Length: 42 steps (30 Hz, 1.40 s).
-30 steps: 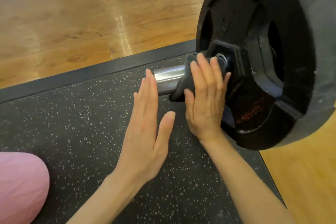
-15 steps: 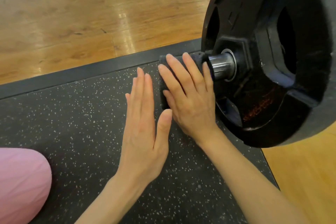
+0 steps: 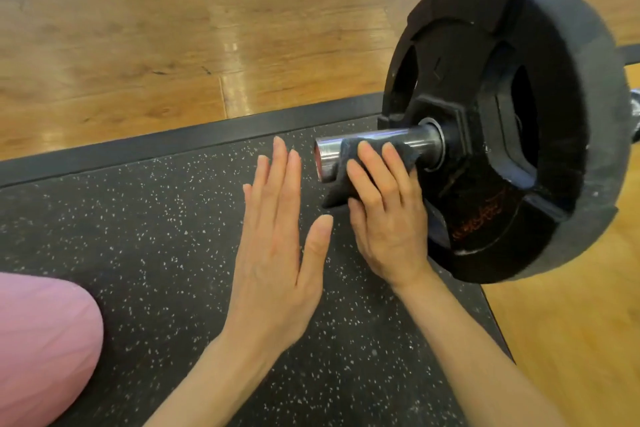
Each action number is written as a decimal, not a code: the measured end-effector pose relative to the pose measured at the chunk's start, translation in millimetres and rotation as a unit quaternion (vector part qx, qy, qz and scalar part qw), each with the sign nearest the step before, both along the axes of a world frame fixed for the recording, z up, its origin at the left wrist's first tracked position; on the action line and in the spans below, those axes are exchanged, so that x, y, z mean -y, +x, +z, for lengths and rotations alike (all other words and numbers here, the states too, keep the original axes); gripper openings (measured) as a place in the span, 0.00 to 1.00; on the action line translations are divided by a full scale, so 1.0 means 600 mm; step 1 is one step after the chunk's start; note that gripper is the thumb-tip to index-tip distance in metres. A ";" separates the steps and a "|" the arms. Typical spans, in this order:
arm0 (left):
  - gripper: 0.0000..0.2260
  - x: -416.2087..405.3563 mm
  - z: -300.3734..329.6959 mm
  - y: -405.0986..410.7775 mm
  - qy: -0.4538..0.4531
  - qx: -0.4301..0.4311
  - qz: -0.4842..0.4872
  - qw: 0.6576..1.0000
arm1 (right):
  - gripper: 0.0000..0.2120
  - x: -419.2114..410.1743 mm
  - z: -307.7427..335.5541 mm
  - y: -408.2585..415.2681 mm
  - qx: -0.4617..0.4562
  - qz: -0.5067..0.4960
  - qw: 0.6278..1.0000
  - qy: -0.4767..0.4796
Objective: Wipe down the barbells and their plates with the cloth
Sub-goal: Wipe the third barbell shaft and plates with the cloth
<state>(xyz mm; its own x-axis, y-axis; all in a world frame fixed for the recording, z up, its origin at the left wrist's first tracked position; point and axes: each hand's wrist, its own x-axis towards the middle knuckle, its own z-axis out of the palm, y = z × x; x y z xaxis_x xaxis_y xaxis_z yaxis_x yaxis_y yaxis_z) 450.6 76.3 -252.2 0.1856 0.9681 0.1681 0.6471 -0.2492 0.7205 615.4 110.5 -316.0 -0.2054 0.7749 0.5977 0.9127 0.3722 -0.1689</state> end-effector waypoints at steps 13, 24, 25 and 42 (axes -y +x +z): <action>0.29 -0.004 0.005 -0.018 -0.001 -0.004 0.017 1.000 | 0.19 -0.005 0.080 -0.015 -0.057 -0.129 0.982 -0.126; 0.29 -0.012 0.003 0.006 -0.017 0.003 0.004 1.000 | 0.24 -0.120 0.162 -0.018 -0.001 -0.194 0.924 -0.330; 0.29 -0.014 0.005 0.006 -0.011 -0.003 0.002 1.000 | 0.23 -0.097 0.149 -0.016 -0.022 -0.180 0.943 -0.280; 0.25 -0.043 0.000 -0.004 0.006 -0.066 0.024 0.997 | 0.24 -0.048 0.129 -0.016 -0.023 -0.108 0.972 -0.206</action>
<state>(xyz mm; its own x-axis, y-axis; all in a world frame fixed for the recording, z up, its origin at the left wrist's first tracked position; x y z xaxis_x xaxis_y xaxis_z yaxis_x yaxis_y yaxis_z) 447.9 102.4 -252.2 0.1610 0.9746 0.1558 0.7480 -0.2235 0.6250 605.7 139.0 -238.8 0.0080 0.9727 0.2320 0.9498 0.0652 -0.3060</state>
